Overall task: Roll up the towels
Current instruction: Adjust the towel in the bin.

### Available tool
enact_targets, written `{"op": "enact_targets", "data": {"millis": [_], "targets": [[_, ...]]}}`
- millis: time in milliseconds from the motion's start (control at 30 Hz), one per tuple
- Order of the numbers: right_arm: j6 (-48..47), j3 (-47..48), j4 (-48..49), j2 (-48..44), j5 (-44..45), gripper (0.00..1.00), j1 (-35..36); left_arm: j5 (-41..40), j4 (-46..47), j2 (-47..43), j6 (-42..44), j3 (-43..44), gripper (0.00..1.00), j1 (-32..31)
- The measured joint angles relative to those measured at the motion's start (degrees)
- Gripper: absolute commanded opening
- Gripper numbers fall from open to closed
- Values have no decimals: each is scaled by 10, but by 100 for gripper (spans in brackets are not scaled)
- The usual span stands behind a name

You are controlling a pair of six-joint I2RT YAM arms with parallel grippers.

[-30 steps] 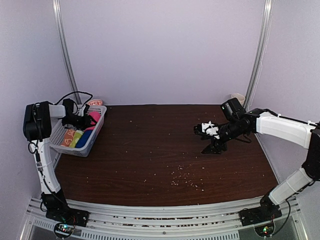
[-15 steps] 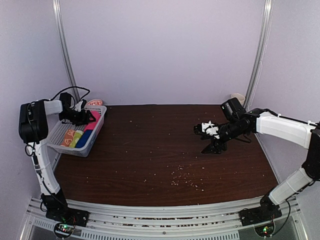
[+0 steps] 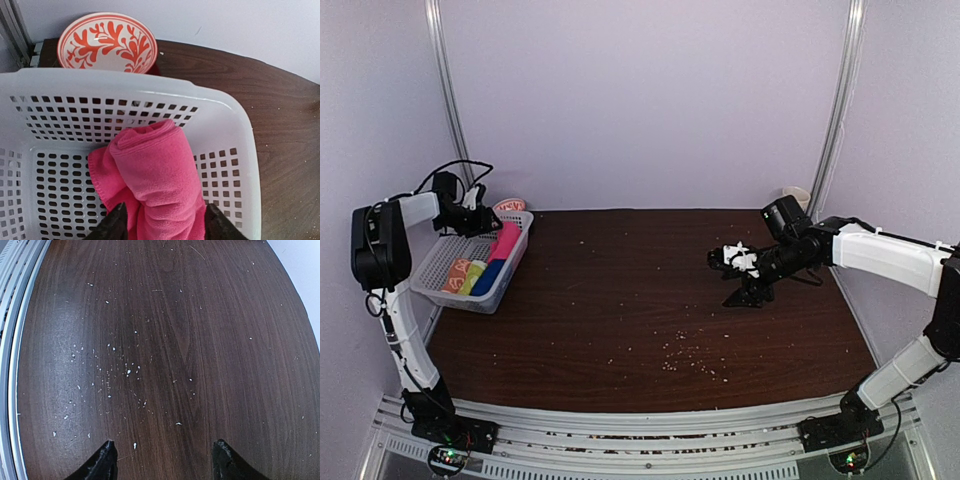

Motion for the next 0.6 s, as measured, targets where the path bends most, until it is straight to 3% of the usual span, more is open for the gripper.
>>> {"op": "enact_targets", "data": {"millis": [133,600], "targets": [[0,0,0,0,0,65,0,6,5,7,-4,12,43,0],[0,0,0,11,1,64,1,-2,10,87,1,67,14,-1]]}}
